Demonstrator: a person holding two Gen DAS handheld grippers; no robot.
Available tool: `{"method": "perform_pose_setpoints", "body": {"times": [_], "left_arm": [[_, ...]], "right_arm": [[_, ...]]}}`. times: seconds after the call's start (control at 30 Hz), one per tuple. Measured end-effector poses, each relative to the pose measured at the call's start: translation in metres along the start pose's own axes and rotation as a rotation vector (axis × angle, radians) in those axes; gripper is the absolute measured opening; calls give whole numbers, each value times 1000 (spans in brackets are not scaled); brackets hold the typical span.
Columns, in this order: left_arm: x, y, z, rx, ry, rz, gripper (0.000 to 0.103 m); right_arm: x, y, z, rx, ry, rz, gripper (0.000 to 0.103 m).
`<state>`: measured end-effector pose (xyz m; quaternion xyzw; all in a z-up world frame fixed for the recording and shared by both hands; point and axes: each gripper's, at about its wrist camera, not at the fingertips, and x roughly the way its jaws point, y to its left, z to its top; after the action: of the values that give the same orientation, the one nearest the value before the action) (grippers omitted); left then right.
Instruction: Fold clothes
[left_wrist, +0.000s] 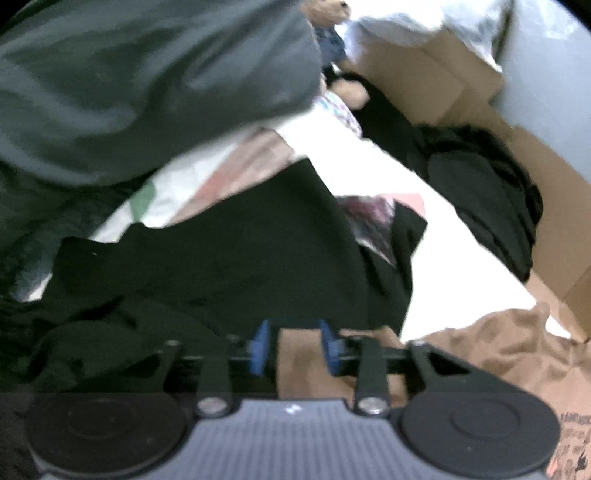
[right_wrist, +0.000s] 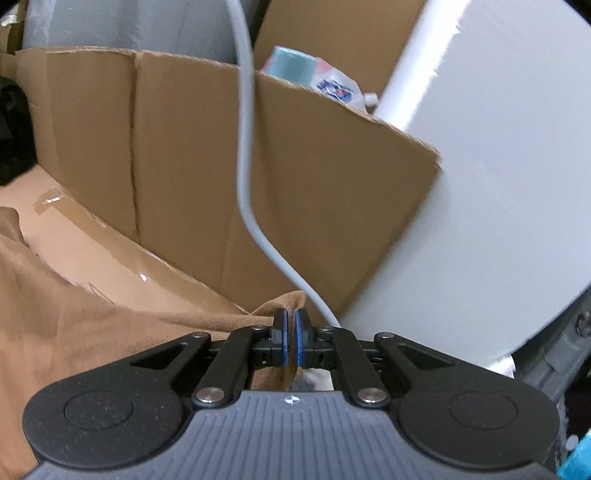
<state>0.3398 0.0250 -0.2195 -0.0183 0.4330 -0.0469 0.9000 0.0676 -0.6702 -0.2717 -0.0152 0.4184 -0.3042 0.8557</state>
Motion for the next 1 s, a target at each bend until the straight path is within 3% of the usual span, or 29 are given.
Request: {"method": "perform_pose_setpoints", "body": {"times": [0.13,0.2,0.27,0.3,0.33,0.43,0.5,0.6,0.77,0.87,1.0], "left_arm": [[11,-21,-3,60,38,16,71],[19,-29,-6,96,70,36,71],[27,-33,-11,123,105,37,56],[30,-32,-13,117,127,14,24],[34,-29,-14,95,156,-14,4],[31,-24,-15,84,160,-26,4],[27,-20,-12,94,149,-25,3],[15,-10,-4,82,109,-6,3],[-3,13,7,47,61,3,2],[-22,18,7,54,-28,16,5],[-33,23,5,40,-42,3,20]], "right_arm": [[-1,-8,-6,-9,25,-9,5],[-1,-10,-12,-10,53,-3,5],[-1,-12,-17,4,74,11,6],[-1,-12,-19,15,81,18,7],[-3,-12,-19,17,78,24,7],[-9,-12,-19,11,68,36,19],[-18,-6,-17,4,39,46,35],[-25,0,-16,-3,5,32,48],[-36,6,-10,4,-28,54,50],[-42,10,-7,12,-47,69,51],[-62,11,-7,23,-68,99,53]]}}
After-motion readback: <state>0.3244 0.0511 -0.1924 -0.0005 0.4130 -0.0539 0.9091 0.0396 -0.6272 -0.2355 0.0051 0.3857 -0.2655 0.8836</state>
